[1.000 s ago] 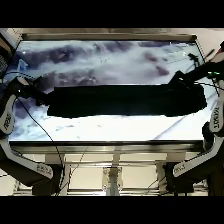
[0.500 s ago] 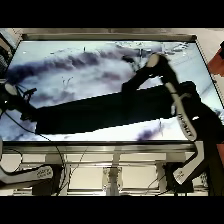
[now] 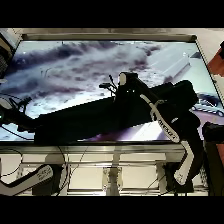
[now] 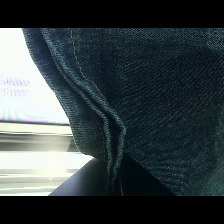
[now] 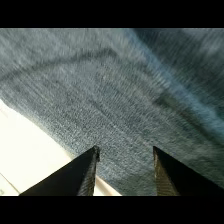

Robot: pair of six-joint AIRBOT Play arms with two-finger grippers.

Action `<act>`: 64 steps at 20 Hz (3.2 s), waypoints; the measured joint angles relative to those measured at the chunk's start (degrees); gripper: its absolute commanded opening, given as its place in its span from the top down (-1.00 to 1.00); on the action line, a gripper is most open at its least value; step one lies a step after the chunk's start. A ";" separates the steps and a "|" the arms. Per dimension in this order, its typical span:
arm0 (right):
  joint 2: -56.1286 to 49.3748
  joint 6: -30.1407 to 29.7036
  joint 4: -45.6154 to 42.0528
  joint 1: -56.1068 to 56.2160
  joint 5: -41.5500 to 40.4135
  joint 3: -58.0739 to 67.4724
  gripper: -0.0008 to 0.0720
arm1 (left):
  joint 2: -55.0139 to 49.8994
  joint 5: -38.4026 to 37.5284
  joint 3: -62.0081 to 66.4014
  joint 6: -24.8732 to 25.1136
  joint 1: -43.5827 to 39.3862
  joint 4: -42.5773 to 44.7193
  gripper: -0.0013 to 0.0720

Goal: Fold the clothes and pants, and hang the long-sleeved shirts on hangers.

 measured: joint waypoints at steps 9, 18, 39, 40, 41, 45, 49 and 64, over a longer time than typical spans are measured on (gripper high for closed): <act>-2.47 2.73 -0.57 0.61 -16.28 -2.60 0.44 | 0.76 0.52 -0.48 0.17 0.22 -0.50 0.89; -6.25 6.45 -2.49 0.22 -29.46 2.69 0.63 | 0.76 0.59 -0.50 0.17 0.22 -0.87 0.89; -7.26 -1.27 1.88 -3.85 -8.37 15.96 0.65 | 4.61 -1.92 22.86 1.49 2.60 0.76 0.89; -7.32 -1.53 4.09 -3.41 -6.93 15.26 0.65 | 4.74 -2.62 24.94 1.51 2.69 0.44 0.89; -7.58 -1.90 6.01 -2.64 -6.10 14.45 0.65 | 4.76 -3.13 26.45 1.53 2.67 0.33 0.89; -9.53 -3.89 9.31 2.01 -8.68 12.39 0.74 | 4.83 -5.11 29.51 1.68 2.43 -0.33 0.89; -10.47 -4.44 8.35 5.09 -20.37 11.91 0.86 | 4.83 -6.05 30.34 1.68 2.32 -0.52 0.89; -14.16 4.70 -0.63 1.84 -40.06 14.69 0.87 | 4.83 -7.54 30.62 3.93 1.79 -3.72 0.89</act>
